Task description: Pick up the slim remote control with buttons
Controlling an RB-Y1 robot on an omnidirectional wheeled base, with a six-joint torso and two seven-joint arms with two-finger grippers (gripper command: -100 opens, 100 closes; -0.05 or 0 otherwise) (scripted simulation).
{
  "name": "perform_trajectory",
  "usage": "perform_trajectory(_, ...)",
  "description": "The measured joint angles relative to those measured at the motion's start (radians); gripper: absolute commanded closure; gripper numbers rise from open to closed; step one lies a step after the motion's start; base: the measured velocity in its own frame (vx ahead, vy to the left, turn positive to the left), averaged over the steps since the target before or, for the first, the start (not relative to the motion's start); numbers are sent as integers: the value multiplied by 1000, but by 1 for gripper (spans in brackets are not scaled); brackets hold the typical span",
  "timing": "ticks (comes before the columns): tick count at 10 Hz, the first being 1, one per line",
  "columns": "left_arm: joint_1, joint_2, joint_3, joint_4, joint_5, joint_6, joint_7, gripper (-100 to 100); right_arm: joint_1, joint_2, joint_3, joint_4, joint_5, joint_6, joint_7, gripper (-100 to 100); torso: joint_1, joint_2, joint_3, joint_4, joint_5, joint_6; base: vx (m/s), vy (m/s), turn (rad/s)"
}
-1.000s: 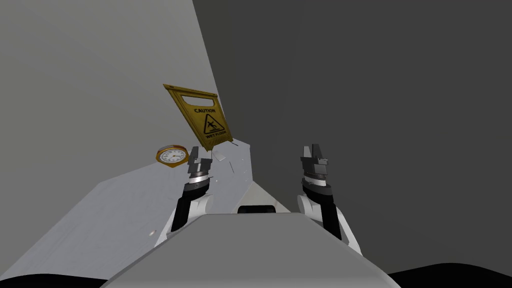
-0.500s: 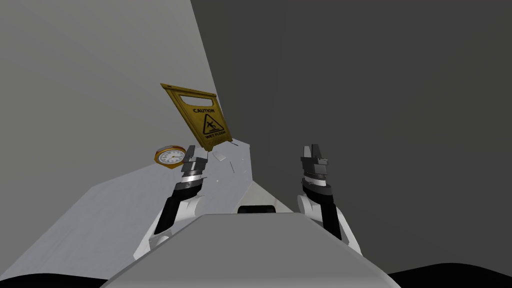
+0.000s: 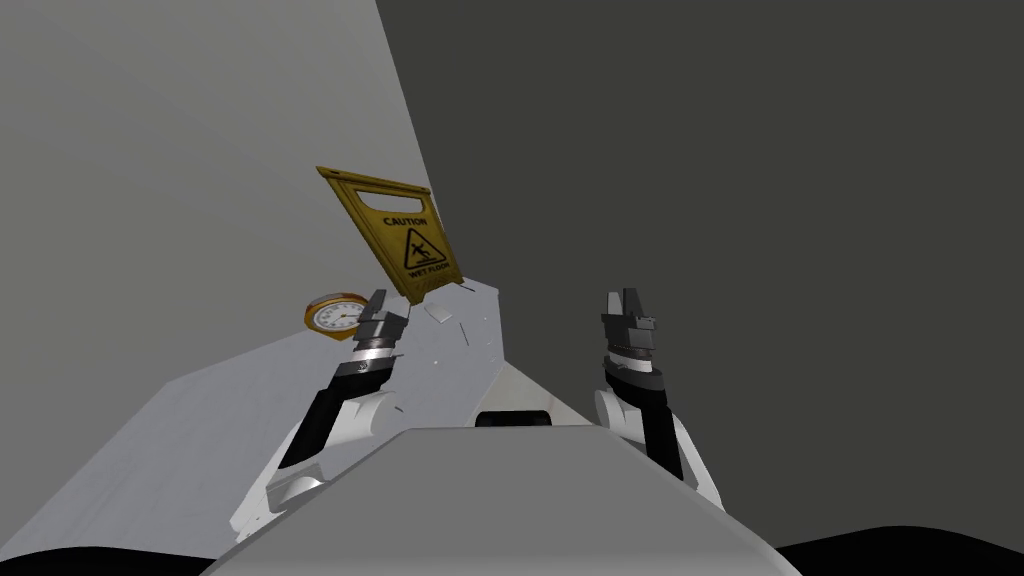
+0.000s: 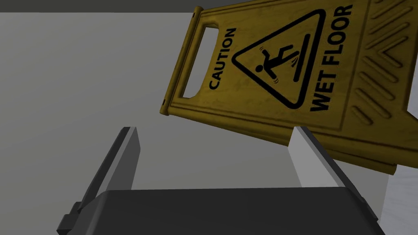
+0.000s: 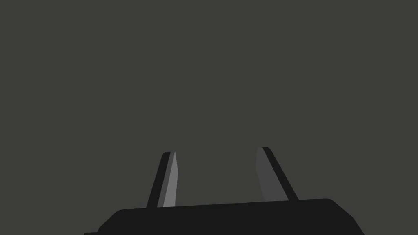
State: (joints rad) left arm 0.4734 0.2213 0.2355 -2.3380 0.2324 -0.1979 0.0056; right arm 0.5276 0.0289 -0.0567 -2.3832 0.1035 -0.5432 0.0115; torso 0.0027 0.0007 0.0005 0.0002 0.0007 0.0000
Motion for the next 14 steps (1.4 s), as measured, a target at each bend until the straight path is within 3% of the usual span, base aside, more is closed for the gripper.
perform_trajectory(8,16,98,115,-35,125,210,2,-100,0,0,0,0,0,0,0,0,-1,-1,0,0,0,0,-13,27,-64)
perform_trajectory(9,18,124,146,-39,155,239,7,-100,0,0,0,0,0,0,0,0,-1,0,0,0,0,0,-9,28,-64)
perform_trajectory(11,25,135,157,-42,172,281,6,-100,0,0,0,0,0,0,0,0,-1,-1,-1,0,0,0,-2,23,-42)
perform_trajectory(14,32,167,198,-55,219,357,8,-100,0,0,0,0,0,0,0,0,-1,-1,0,0,0,0,-6,23,-61)
